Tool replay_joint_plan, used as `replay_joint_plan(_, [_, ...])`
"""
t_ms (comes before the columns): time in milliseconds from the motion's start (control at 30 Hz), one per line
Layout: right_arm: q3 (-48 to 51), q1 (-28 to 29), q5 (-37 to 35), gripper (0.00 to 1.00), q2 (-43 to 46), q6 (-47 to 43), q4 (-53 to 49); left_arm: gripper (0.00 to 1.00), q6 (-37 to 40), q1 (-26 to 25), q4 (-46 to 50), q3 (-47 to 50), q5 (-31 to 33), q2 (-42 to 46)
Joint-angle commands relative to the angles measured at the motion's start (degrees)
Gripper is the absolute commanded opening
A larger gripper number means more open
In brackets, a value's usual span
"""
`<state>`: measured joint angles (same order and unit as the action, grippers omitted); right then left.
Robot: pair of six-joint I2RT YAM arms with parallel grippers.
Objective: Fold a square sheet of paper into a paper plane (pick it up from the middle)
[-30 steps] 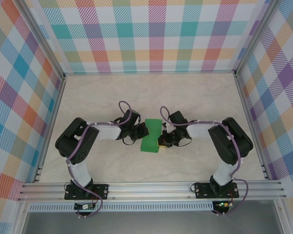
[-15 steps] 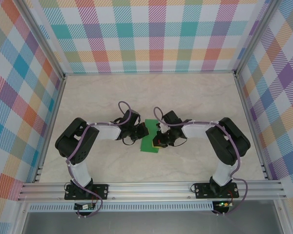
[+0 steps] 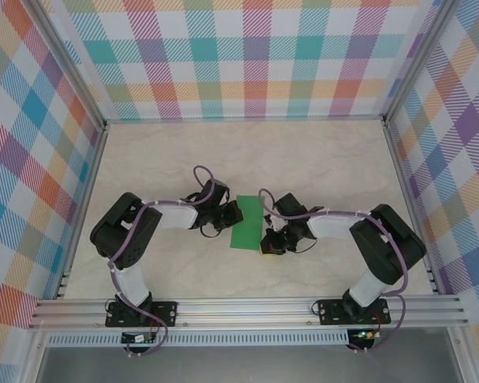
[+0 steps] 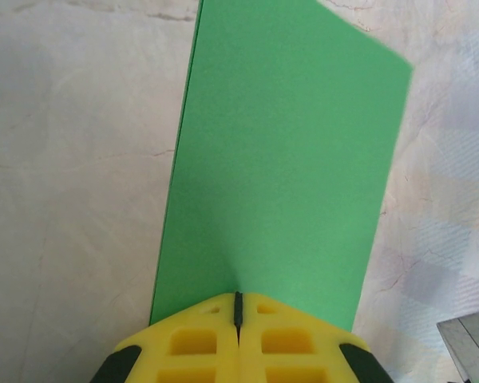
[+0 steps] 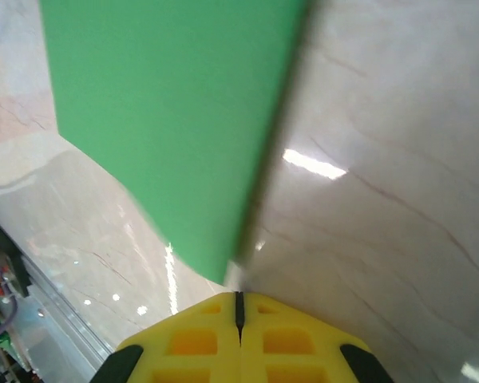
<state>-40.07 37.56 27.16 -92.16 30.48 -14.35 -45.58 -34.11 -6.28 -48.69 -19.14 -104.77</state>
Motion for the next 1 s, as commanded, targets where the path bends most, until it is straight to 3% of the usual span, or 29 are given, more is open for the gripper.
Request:
replay_joint_plan(0, [-2.92,0.06,-3.46,0.00,3.47,-1.70,-5.32,0.00,1.47,0.93,19.53,3.18,11.57,-5.53])
replay_joint_plan(133, [-8.95,-0.03,-5.18,0.00,3.04,-0.50,-1.94,0.00,4.83,1.32,21.58,-1.39,12.08,-3.11])
replay_joint_plan(500, [-20.01,-2.52,-5.72,0.00,-11.38,3.12,4.79,0.00,10.19,2.46,23.11,-10.05,7.93,-1.70])
replay_joint_plan(800, [-23.09,-5.00,-1.03,0.00,-16.00,3.80,7.47,0.01,6.54,2.38,13.43,-7.37,-0.73,5.99])
replay_joint_plan(967, [-23.82,-5.90,0.46,0.00,-18.11,3.61,7.66,0.09,2.40,2.04,8.55,-3.45,-1.69,11.42])
